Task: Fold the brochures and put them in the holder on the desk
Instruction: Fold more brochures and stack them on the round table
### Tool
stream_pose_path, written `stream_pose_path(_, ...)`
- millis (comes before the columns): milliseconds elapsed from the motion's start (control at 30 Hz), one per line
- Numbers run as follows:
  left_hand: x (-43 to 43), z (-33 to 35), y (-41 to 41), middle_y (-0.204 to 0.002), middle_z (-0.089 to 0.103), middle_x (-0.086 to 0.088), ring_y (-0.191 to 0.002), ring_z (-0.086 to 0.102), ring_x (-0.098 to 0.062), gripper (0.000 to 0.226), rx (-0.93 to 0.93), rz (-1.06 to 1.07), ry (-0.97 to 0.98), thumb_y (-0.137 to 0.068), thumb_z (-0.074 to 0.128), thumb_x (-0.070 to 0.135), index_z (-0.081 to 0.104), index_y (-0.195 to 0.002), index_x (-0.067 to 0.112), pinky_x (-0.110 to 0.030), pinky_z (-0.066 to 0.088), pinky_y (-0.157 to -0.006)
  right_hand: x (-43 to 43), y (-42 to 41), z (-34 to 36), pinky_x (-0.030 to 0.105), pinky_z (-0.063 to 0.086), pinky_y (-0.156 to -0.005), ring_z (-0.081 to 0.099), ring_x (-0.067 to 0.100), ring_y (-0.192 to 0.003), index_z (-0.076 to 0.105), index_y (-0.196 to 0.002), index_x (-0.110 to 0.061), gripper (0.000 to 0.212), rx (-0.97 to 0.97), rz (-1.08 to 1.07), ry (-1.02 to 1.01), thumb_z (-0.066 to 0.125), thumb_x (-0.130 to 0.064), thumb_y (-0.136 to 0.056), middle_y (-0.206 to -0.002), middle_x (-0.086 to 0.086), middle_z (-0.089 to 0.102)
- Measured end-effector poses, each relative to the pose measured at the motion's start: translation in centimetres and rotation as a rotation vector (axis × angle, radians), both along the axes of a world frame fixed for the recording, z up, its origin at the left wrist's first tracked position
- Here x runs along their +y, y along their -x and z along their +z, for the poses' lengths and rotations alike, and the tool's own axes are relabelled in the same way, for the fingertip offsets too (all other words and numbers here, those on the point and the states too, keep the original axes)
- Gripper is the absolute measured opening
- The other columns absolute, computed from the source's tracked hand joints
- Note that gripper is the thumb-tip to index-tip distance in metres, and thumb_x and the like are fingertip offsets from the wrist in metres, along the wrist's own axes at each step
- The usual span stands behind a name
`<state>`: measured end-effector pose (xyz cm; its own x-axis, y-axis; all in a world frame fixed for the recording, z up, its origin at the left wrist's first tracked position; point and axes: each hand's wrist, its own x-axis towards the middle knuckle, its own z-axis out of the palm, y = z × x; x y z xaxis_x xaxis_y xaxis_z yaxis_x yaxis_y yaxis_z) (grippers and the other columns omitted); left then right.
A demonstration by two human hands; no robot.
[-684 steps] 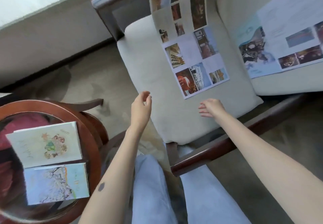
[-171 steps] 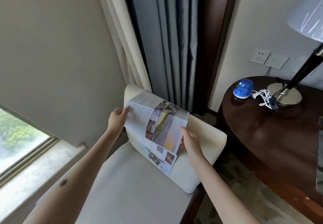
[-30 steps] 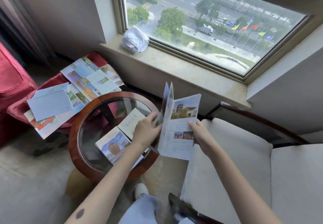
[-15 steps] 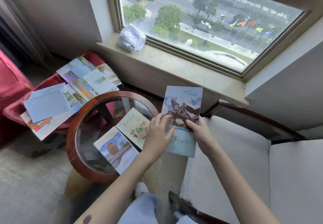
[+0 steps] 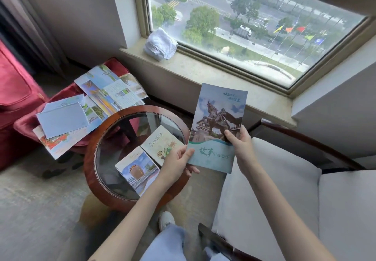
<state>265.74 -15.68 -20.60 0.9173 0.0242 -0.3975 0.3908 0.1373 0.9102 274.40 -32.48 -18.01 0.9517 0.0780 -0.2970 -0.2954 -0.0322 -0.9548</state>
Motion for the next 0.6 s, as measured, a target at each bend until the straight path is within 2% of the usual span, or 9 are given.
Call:
stream_pose_path(67, 1.1, -0.3, 0.1, -0.099, 0.070, -0.005, -0.054, 0.068, -0.013, 0.018, 0.011, 0.024, -0.210, -0.098, 0.045, 0.018, 0.060, -0.106, 0.013, -0.020, 0.048, -0.043, 0.7, -0.1, -0.1, 0.020, 0.050, -0.077, 0.058, 0.015, -0.097, 0.039, -0.130, -0.014, 0.044, -0.028, 0.023, 0.338, 0.059, -0.020, -0.091, -0.120, 0.002, 0.051)
stream_pose_path(133, 2.4, -0.4, 0.3, -0.093, 0.070, -0.002, -0.056, 0.068, -0.013, 0.018, -0.012, -0.003, -0.473, -0.098, 0.046, 0.020, 0.063, -0.101, 0.015, -0.028, 0.053, -0.052, 1.4, -0.3, -0.1, 0.035, 0.043, -0.097, 0.047, 0.022, -0.120, 0.028, -0.142, -0.011, 0.066, -0.239, 0.032, 0.744, 0.063, -0.023, -0.087, -0.137, 0.009, 0.038)
stream_pose_path(167, 3.1, -0.3, 0.4, -0.085, 0.069, -0.001, -0.057, 0.068, -0.014, 0.018, -0.033, -0.028, -0.587, -0.097, 0.046, 0.022, 0.063, -0.097, 0.017, -0.031, 0.054, -0.059, 2.0, -0.3, 0.2, 0.042, 0.038, -0.104, 0.040, 0.027, -0.128, 0.031, -0.142, -0.010, 0.067, -0.427, 0.092, 0.879, 0.065, -0.021, -0.085, -0.142, 0.014, 0.036)
stream_pose_path(233, 4.5, 0.0, 0.5, -0.068, 0.065, 0.003, -0.063, 0.068, -0.015, 0.018, -0.065, -0.083, -0.794, -0.097, 0.046, 0.025, 0.063, -0.094, 0.025, -0.032, 0.050, -0.069, 3.8, -0.2, 0.7, 0.052, 0.032, -0.107, 0.039, 0.035, -0.132, 0.047, -0.134, -0.009, 0.060, -0.833, 0.306, 1.011, 0.070, -0.021, -0.080, -0.142, 0.018, 0.041)
stream_pose_path(300, 6.1, 0.3, 0.4, -0.076, 0.068, -0.002, -0.077, 0.066, -0.023, 0.022, -0.097, -0.178, -1.066, -0.098, 0.043, 0.031, 0.063, -0.106, 0.028, -0.032, 0.046, -0.069, 5.6, -0.1, 0.9, 0.060, 0.030, -0.105, 0.045, 0.037, -0.128, 0.058, -0.125, -0.012, 0.052, -1.145, 0.478, 1.115, 0.071, -0.028, -0.077, -0.137, 0.017, 0.050)
stream_pose_path(333, 6.9, 0.4, 0.3, -0.085, 0.070, -0.005, -0.083, 0.065, -0.027, 0.024, -0.113, -0.226, -1.196, -0.098, 0.040, 0.034, 0.060, -0.110, 0.028, -0.032, 0.044, -0.068, 6.5, 0.0, 1.0, 0.064, 0.029, -0.103, 0.048, 0.036, -0.127, 0.061, -0.121, -0.015, 0.049, -1.227, 0.552, 1.151, 0.070, -0.031, -0.077, -0.133, 0.014, 0.055)
stream_pose_path(400, 8.1, 0.7, 0.4, -0.092, 0.070, -0.006, -0.085, 0.064, -0.029, 0.027, -0.141, -0.275, -1.334, -0.099, 0.037, 0.037, 0.058, -0.114, 0.028, -0.031, 0.040, -0.063, 7.7, 0.3, 1.1, 0.067, 0.029, -0.102, 0.056, 0.030, -0.120, 0.068, -0.108, -0.020, 0.035, -1.277, 0.709, 1.182, 0.073, -0.031, -0.076, -0.114, 0.005, 0.068)
stream_pose_path(500, 9.5, 1.1, 1.1, -0.090, 0.070, -0.006, -0.081, 0.065, -0.029, 0.029, -0.125, -0.325, -1.406, -0.099, 0.035, 0.037, 0.057, -0.117, 0.030, -0.029, 0.037, -0.059, 7.8, -0.4, 1.0, 0.056, 0.030, -0.108, 0.065, 0.022, -0.099, 0.068, -0.092, -0.020, 0.012, -1.209, 0.887, 1.205, 0.068, -0.016, -0.081, -0.084, -0.004, 0.071)
stream_pose_path(600, 11.2, 1.1, 2.0, -0.091, 0.071, -0.005, -0.082, 0.065, -0.027, 0.027, -0.059, -0.324, -1.380, -0.099, 0.035, 0.037, 0.057, -0.115, 0.032, -0.032, 0.046, -0.066, 6.4, -2.6, 1.0, 0.042, 0.041, -0.097, 0.064, 0.025, -0.071, 0.065, -0.077, -0.015, 0.010, -1.137, 0.814, 1.208, 0.062, -0.009, -0.084, -0.068, -0.001, 0.066)
